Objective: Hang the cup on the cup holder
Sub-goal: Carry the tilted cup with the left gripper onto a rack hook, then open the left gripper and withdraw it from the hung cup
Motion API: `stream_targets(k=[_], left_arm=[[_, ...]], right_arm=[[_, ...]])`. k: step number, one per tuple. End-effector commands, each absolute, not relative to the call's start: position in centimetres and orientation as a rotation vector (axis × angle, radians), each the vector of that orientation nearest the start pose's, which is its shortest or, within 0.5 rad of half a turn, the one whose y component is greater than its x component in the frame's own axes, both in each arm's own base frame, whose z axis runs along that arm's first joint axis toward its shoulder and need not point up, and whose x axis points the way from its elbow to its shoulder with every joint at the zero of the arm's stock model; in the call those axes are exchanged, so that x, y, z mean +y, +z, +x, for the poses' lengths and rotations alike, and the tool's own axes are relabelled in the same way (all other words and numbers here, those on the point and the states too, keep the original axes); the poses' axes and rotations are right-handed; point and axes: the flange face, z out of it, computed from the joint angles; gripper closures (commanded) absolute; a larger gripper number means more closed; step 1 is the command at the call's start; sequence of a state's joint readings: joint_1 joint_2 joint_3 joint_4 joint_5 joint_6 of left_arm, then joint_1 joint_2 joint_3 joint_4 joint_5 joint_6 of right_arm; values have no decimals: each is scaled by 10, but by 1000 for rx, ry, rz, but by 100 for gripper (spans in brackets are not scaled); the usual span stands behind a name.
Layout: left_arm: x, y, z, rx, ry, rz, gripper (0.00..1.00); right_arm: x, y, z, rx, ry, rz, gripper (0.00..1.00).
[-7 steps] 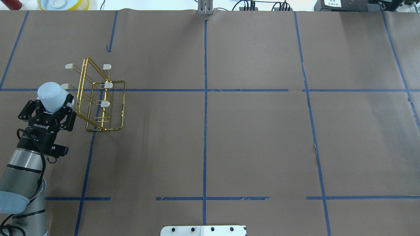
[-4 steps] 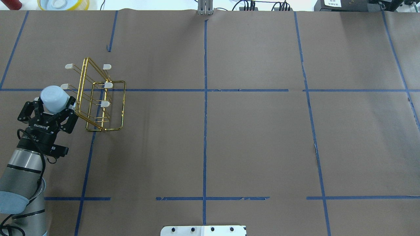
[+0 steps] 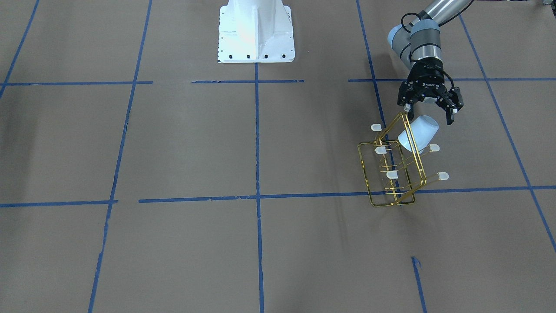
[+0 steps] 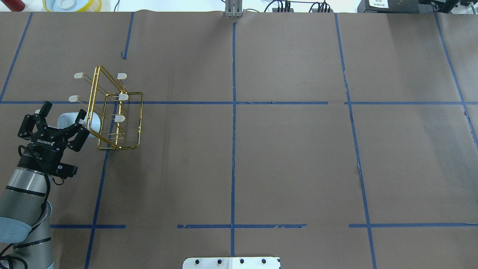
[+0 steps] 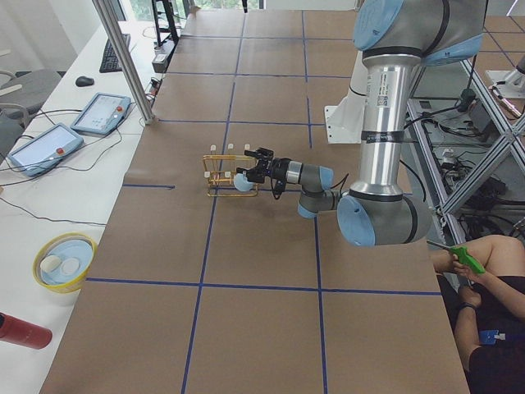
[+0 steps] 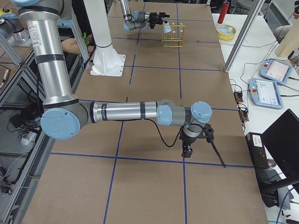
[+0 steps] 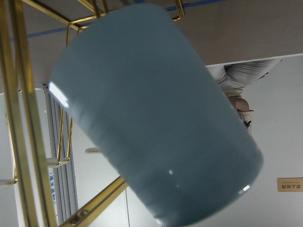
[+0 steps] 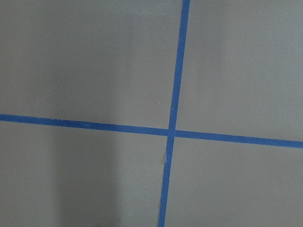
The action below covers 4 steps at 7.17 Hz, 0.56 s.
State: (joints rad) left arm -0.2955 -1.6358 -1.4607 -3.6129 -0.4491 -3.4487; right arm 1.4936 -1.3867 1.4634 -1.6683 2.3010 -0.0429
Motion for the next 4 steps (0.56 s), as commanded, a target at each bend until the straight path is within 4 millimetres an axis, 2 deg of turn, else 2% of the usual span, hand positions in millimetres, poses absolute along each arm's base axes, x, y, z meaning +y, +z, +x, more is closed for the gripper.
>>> stream_targets(k=[1,2,4], left_arm=[[-341,482,317,2495,-2157,-1057,0],[-341,469,295,2452,-2126,-1044,0],[-358,442,252,2347,-2101,-931,0]], right_arm=[[-570,627,22,-730,-108,-33,0],[-570,626,23,-730,-107,-31,0],[-570,626,23,-730,-107,-31,0]])
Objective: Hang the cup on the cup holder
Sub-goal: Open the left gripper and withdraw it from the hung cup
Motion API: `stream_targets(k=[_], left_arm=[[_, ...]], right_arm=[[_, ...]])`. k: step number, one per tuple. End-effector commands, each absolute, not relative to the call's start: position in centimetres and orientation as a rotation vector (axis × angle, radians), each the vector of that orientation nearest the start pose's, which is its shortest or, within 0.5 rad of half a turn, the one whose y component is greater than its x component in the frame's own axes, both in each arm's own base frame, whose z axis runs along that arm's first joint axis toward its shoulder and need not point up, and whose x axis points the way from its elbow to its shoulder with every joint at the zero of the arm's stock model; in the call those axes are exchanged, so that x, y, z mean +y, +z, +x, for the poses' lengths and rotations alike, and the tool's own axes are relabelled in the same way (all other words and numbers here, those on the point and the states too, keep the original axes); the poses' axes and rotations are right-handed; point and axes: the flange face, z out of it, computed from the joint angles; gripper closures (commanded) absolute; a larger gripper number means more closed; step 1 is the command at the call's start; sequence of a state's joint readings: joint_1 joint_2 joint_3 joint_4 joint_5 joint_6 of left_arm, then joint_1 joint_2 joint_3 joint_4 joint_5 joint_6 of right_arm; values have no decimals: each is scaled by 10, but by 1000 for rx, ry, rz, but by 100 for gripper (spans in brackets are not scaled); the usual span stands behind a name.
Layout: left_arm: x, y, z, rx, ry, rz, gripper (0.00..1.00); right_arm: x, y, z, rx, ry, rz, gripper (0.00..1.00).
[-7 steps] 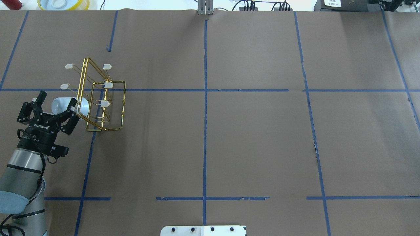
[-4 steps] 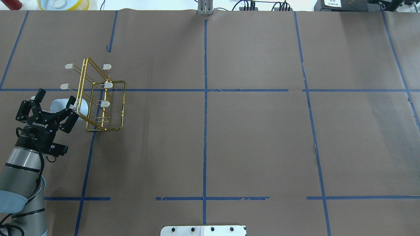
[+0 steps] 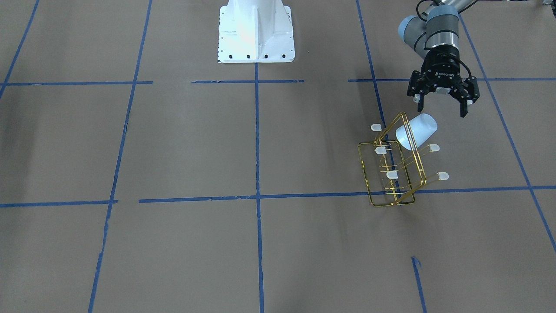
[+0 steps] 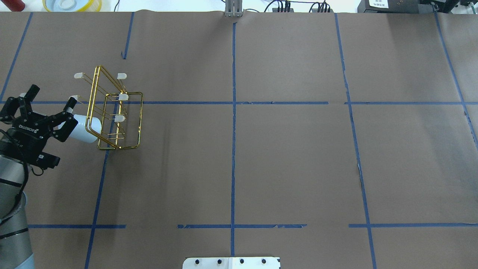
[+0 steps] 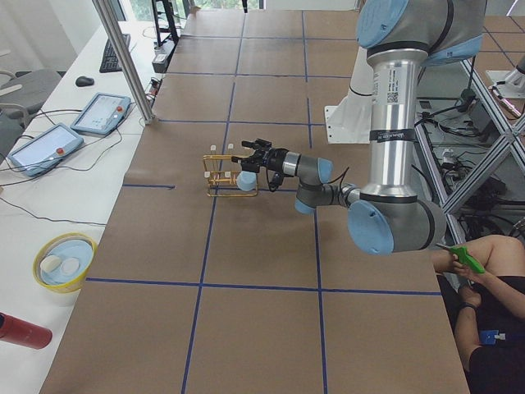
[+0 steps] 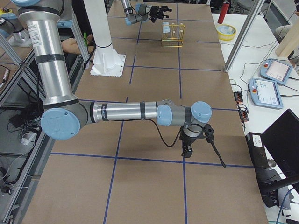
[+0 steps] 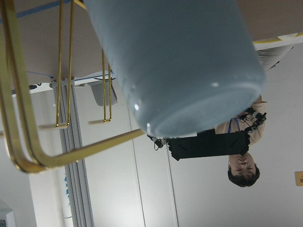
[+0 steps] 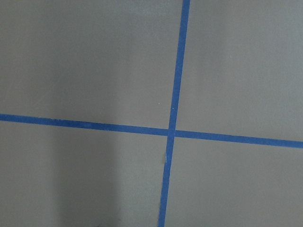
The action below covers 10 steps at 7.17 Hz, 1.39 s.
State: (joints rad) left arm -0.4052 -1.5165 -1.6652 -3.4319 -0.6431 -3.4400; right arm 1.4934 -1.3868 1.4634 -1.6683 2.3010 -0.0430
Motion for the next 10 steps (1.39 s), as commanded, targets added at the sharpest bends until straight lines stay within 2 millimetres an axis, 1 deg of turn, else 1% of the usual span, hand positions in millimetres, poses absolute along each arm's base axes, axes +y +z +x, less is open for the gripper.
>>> stream_targets(k=[1,3,4,5,7,8,10], left_arm=[[-381,440,232,2292,-2105,-839,0],[-412,441,186,2208,-1925,-503,0],[-427,453,160,2142,-1860,-380,0],[-441,471,138,2042,-1755,-227,0],[-459,501,99,1834,-1594,-79,0],[-467,507,82,1713,-1518,-3,0],[-478,521,53,1509,-1340,107,0]], right_arm=[[-570,626,23,-730,-107,-31,0],[-570,626,23,-730,-107,-31,0],[-570,627,22,-730,-108,-33,0],[-570,627,23,-730,-106,-33,0],[-571,626,22,-730,-108,-32,0],[-570,627,23,-730,-106,-33,0],[-570,627,23,-730,-106,-33,0]])
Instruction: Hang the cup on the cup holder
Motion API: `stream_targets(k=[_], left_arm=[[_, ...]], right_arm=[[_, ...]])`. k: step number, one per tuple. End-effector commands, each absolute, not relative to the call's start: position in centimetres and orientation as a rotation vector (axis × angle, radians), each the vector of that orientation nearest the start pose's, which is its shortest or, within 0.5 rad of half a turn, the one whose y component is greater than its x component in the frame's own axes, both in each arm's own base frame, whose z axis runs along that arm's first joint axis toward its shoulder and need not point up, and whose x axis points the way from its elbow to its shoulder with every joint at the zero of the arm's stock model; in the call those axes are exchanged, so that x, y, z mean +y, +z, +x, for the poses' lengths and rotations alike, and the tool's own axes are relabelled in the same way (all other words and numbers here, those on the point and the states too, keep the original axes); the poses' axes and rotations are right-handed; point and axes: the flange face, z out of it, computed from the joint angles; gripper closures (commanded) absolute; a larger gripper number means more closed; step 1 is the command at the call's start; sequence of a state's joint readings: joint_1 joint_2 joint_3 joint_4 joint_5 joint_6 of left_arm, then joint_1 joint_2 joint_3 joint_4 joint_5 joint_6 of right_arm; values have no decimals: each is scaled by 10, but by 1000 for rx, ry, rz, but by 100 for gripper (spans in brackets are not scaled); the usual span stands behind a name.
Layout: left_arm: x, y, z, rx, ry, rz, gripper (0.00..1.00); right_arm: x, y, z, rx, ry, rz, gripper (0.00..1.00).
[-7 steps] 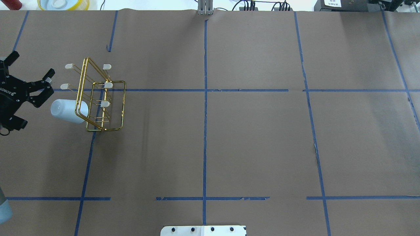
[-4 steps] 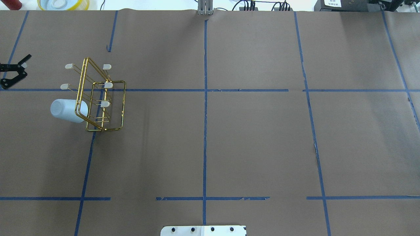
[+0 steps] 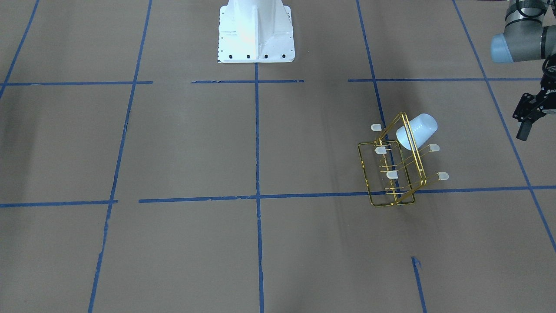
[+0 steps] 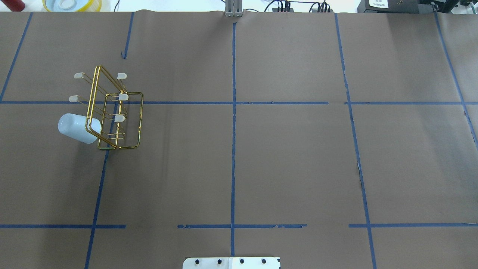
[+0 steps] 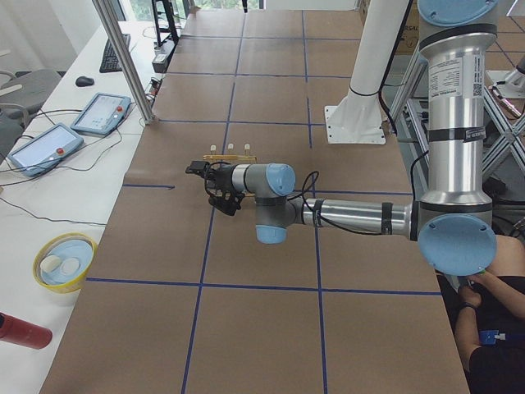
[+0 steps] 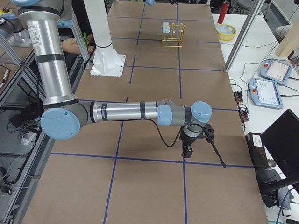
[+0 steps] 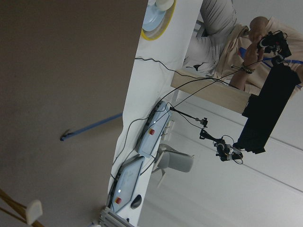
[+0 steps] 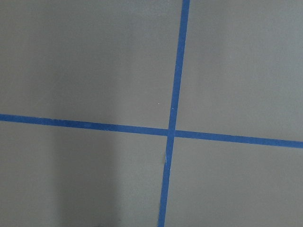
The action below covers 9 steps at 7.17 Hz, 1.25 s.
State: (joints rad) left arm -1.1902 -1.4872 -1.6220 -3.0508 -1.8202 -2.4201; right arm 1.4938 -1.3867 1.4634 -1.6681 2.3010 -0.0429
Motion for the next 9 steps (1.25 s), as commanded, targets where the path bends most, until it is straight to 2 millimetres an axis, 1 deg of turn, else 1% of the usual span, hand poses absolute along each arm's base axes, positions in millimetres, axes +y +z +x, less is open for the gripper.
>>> stream_targets(k=[1,3,4,5,6,7,9], left_arm=[[-480,532,34,1429,-1257,136,0],[-484,547,1,1294,-1098,211,0],[-488,555,-11,1205,-997,251,0],[-495,563,-29,1108,-909,298,0],[-502,570,-39,1025,-792,300,0],[-505,578,-54,952,-727,307,0],[-510,591,-58,840,-551,300,0]], right_arm=[[-570,626,23,-730,-107,-31,0],[-570,627,23,-730,-106,-33,0],[-570,627,23,-730,-106,-33,0],[-570,627,23,-730,-106,-33,0],[-570,627,23,-730,-106,-33,0],[-571,626,22,-730,-108,-32,0],[-570,626,23,-730,-107,-31,0]])
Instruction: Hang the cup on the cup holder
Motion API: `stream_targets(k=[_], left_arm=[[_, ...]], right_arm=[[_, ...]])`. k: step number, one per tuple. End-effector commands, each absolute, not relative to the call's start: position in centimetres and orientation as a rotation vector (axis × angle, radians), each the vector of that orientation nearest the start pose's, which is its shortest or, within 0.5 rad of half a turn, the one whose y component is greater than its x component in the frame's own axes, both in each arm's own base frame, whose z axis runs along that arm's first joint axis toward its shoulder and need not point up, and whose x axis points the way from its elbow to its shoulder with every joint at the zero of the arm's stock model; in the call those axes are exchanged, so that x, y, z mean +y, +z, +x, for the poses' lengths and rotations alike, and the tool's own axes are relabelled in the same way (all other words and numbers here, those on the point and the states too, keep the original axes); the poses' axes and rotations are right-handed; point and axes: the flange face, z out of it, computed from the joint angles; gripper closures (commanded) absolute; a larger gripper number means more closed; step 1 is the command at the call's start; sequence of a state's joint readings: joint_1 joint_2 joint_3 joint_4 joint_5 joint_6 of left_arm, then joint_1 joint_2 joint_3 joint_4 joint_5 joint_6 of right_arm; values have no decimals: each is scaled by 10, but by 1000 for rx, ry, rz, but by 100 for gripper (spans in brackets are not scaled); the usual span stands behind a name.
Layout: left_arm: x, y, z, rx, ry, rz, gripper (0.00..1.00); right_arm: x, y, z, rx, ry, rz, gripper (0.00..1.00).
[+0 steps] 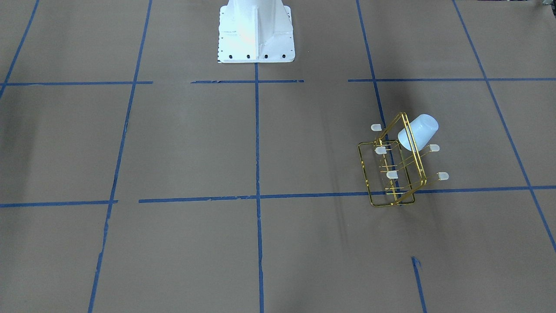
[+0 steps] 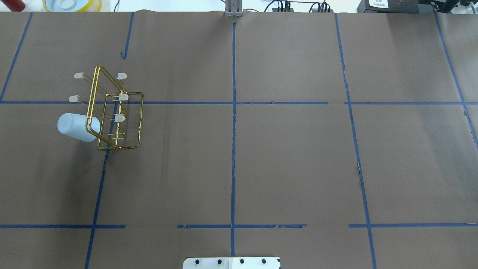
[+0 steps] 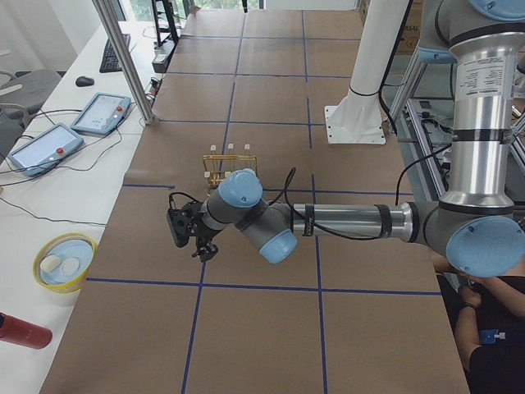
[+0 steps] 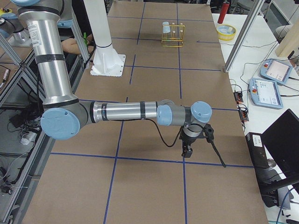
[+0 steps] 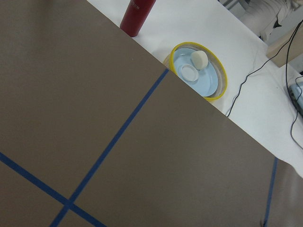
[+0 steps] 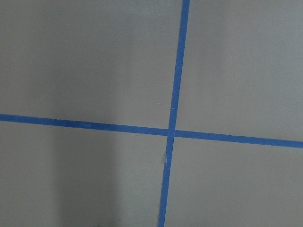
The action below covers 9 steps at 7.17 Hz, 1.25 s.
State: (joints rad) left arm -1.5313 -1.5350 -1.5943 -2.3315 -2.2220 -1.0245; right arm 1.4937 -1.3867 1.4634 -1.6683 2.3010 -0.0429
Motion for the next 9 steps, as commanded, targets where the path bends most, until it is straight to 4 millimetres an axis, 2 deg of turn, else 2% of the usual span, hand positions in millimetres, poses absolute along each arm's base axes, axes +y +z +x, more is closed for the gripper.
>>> stream_targets(k=[1,2,5,9], left_arm=[[-511,596,-88,764,-456,302,0],[-511,601,-111,707,-365,277,0],[-492,639,-112,636,-51,163,0],[-471,669,-108,639,213,46,0]], right_arm=[[-571,626,22,-730,-108,-32,0],[-570,627,23,-730,-106,-33,0],[-570,626,23,-730,-107,-31,0],[-570,627,23,-730,-106,-33,0]])
